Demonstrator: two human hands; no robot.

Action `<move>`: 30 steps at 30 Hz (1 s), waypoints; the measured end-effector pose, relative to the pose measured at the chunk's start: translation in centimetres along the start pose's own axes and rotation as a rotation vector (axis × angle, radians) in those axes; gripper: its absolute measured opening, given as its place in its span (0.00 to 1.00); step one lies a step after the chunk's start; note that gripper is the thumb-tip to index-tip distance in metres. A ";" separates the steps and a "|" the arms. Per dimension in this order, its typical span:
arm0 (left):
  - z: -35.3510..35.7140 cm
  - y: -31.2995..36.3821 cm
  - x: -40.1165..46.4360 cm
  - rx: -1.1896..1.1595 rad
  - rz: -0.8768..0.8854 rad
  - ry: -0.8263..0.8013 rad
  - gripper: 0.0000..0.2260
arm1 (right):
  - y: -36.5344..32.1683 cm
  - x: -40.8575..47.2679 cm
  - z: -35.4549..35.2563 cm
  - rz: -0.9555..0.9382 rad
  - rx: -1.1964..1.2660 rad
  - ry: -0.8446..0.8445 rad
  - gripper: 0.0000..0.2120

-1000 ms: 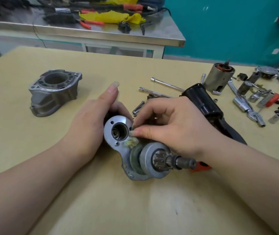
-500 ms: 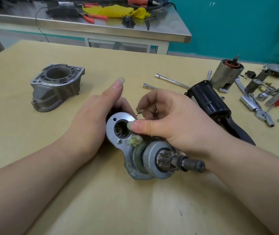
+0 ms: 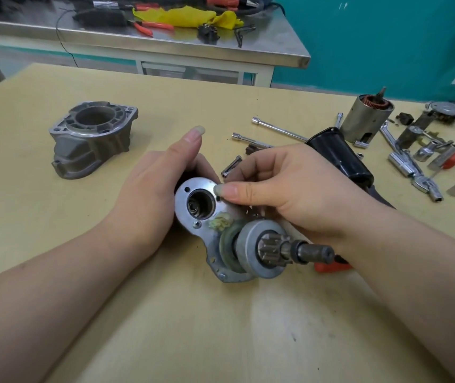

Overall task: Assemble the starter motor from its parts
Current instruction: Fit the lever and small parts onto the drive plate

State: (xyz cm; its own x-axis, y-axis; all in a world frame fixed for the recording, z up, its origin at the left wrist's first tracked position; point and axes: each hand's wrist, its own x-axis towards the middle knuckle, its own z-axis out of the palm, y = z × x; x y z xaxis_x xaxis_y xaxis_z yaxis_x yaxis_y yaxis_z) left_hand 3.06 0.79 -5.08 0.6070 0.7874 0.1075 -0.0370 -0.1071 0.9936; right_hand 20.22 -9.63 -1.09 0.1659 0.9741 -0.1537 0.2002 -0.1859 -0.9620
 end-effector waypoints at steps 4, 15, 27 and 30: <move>0.0 0.1 -0.1 -0.017 0.009 -0.008 0.30 | 0.3 -0.1 0.1 -0.031 0.006 -0.028 0.08; 0.1 0.5 -0.3 -0.003 0.011 -0.012 0.30 | -0.1 -0.2 -0.6 -0.211 -0.026 -0.029 0.06; 0.2 0.8 -0.4 0.020 0.008 -0.011 0.31 | -0.3 -0.4 0.3 -0.154 -0.097 -0.014 0.07; 0.3 0.7 -0.4 0.030 0.012 -0.012 0.30 | -0.4 -0.6 0.5 -0.097 -0.056 -0.027 0.09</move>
State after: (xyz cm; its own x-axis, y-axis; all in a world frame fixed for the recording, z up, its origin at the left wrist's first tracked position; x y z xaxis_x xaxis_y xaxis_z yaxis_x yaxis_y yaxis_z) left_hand 3.03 0.27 -4.39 0.6158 0.7789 0.1192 -0.0206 -0.1353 0.9906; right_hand 19.52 -10.07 -0.69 0.1175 0.9908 -0.0672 0.2681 -0.0968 -0.9585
